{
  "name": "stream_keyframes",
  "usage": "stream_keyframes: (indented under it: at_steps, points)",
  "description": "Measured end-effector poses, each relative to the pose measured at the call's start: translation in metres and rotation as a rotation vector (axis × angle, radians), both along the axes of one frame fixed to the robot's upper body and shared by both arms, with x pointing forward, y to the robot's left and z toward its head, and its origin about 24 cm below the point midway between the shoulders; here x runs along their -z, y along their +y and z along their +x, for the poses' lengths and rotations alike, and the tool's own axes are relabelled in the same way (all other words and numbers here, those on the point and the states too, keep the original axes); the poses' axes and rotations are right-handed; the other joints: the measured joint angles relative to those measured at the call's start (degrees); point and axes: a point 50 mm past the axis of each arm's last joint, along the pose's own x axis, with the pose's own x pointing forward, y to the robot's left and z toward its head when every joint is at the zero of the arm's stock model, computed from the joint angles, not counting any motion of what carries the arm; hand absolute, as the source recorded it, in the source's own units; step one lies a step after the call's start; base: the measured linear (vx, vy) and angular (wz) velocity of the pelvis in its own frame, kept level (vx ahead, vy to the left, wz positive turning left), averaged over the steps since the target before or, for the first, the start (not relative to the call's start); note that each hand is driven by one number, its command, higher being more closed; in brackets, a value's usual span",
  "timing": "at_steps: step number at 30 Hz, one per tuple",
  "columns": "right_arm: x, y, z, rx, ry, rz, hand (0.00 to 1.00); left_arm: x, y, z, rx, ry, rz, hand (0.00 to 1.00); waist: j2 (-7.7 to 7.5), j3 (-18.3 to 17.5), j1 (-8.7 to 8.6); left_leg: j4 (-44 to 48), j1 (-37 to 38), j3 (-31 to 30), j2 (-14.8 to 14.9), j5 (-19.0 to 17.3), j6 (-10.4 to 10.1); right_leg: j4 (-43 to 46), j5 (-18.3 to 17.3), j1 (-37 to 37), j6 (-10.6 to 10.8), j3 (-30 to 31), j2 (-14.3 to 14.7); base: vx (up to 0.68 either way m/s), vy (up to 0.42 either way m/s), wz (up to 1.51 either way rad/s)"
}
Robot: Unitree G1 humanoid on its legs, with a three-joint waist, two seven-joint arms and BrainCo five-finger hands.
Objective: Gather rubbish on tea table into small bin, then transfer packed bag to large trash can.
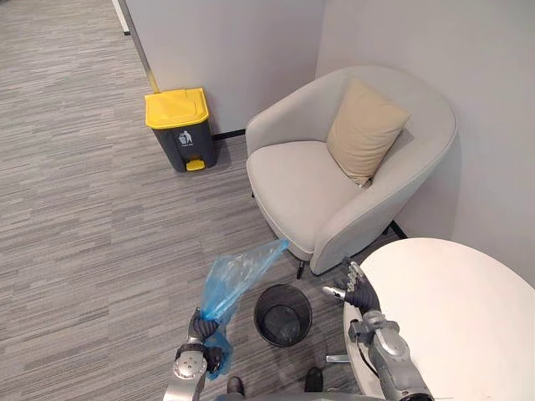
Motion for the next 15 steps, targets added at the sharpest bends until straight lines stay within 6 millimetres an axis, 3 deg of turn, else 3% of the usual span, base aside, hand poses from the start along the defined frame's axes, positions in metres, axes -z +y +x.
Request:
stream_keyframes:
  at_steps: [7, 15]
  points:
    - [0.026, -0.007, -0.017, 0.03, 0.148, -0.009, 0.0, 0.007, 0.0, -0.009, -0.003, 0.045, -0.028, 1.0, -0.34, 0.22, -0.09, -0.09, 0.42, 0.02, -0.35, -0.02, 0.03, 0.05, -0.2, 0.34, 0.3, 0.05, -0.34, 0.0, 0.0, 0.0]
    - [0.036, -0.012, -0.026, 0.054, 0.208, -0.015, 0.0, 0.016, 0.001, -0.023, 0.001, 0.103, -0.04, 1.0, -0.62, 0.49, -0.09, -0.15, 1.02, 0.02, -0.43, -0.07, 0.03, 0.02, -0.46, 0.88, 0.64, 0.04, -0.48, 0.0, 0.0, 0.0]
